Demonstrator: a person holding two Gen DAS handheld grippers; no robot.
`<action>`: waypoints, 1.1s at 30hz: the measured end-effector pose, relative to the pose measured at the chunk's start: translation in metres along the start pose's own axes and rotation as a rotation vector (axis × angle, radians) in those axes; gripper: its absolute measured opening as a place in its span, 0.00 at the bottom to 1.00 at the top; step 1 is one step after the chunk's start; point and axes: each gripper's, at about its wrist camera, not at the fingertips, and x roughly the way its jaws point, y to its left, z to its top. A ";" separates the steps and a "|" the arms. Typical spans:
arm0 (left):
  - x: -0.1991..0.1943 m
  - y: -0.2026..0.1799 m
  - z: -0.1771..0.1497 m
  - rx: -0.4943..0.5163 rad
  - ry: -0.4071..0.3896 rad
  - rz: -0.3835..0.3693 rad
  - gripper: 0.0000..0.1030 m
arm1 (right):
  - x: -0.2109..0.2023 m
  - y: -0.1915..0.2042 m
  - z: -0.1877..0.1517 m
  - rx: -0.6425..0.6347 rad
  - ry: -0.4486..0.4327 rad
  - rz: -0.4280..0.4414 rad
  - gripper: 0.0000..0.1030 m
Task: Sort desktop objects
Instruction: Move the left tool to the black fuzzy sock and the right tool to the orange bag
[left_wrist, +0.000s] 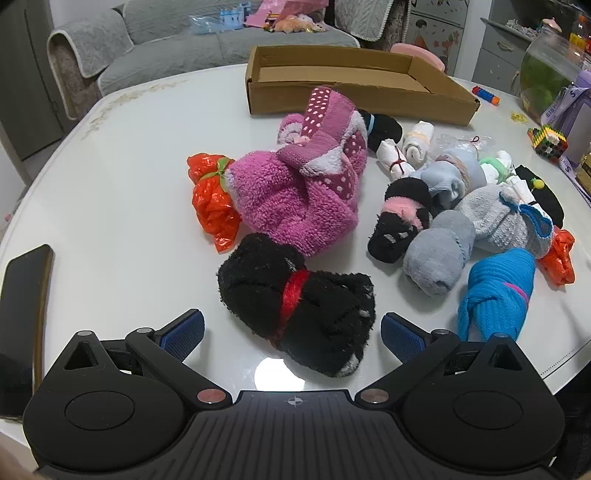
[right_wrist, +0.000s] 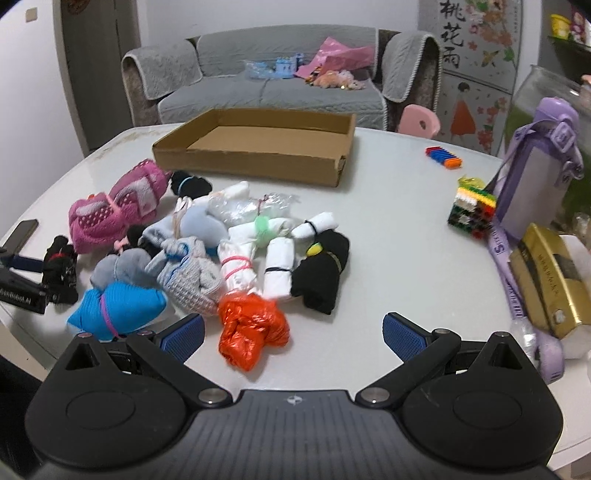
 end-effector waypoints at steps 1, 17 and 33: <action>0.002 0.001 0.001 -0.001 0.001 0.001 0.99 | 0.001 0.000 -0.002 -0.002 -0.001 0.008 1.00; 0.012 0.006 0.002 0.035 -0.004 -0.033 1.00 | 0.027 0.002 -0.012 0.001 0.057 0.021 0.99; 0.012 0.006 0.001 0.066 -0.035 -0.033 1.00 | 0.041 0.003 -0.018 -0.007 0.094 0.033 1.00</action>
